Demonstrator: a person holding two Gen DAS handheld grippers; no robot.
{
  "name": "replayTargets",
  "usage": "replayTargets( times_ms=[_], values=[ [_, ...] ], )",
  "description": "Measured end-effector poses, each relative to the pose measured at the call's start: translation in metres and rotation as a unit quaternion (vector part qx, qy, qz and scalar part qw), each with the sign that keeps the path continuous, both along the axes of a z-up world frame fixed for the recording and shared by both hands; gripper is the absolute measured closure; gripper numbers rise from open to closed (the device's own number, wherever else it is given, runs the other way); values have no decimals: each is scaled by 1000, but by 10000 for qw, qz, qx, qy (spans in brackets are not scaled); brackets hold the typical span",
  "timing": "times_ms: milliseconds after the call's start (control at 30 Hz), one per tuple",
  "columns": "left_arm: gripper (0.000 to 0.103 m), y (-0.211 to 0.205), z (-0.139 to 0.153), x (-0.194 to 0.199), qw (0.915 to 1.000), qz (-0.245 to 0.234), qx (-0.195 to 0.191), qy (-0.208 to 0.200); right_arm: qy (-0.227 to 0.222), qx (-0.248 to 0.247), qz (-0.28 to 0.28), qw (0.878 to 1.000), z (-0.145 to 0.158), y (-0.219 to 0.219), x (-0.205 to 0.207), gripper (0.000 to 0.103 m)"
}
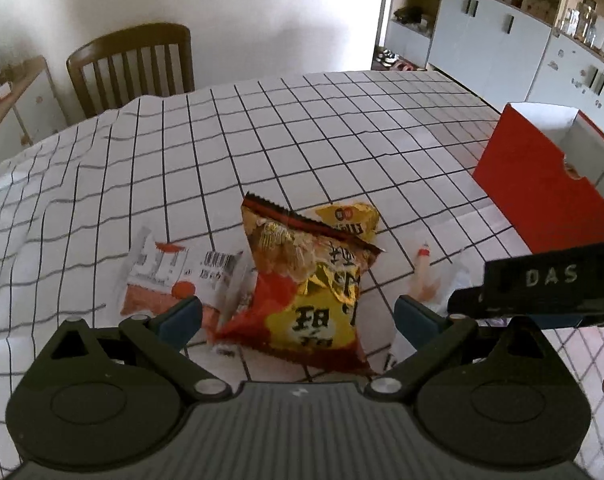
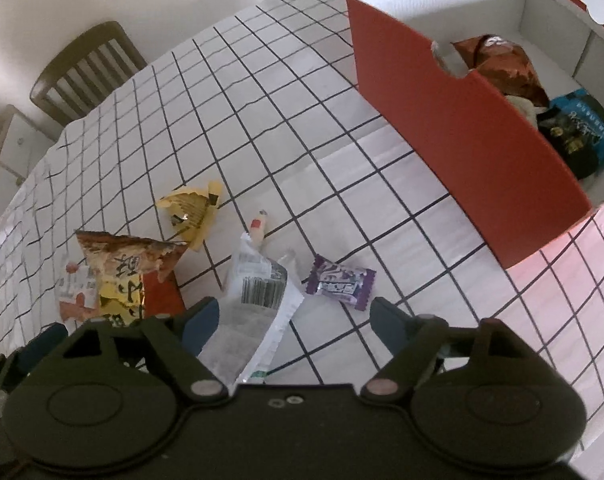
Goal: Organize snacks
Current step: 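Grasp the orange-yellow chip bag with the left tool while the right tool grasps the clear wrapper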
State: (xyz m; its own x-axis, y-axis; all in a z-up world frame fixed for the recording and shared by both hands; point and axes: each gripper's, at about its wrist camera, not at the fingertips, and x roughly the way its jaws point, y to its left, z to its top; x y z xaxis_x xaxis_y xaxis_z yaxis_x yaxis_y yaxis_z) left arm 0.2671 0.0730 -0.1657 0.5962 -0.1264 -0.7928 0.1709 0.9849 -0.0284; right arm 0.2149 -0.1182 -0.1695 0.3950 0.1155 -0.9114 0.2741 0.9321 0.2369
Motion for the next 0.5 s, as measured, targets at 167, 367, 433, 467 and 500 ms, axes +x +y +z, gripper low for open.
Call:
replayTargets(
  times_ms=[167,367,433,467,500],
  values=[
    [1,-5,-6,7,9998,-30,193,-78,62,39,-171,9998,-12,2,9,30],
    [17,-8,-13,16,9998,-69,203,-11,53,461,-419,9980,-19,-2,14,40],
    [25,-8,-15,18,9998,-80,191,36,84,537,-443,9975,-21,-2,16,48],
    [30,-7,-16,19,9998,-69,171,70,94,556,-438,9974,-21,-2,17,51],
    [31,-5,-17,20,9999,-53,111,116,94,561,-421,9975,-21,-1,18,53]
  ],
)
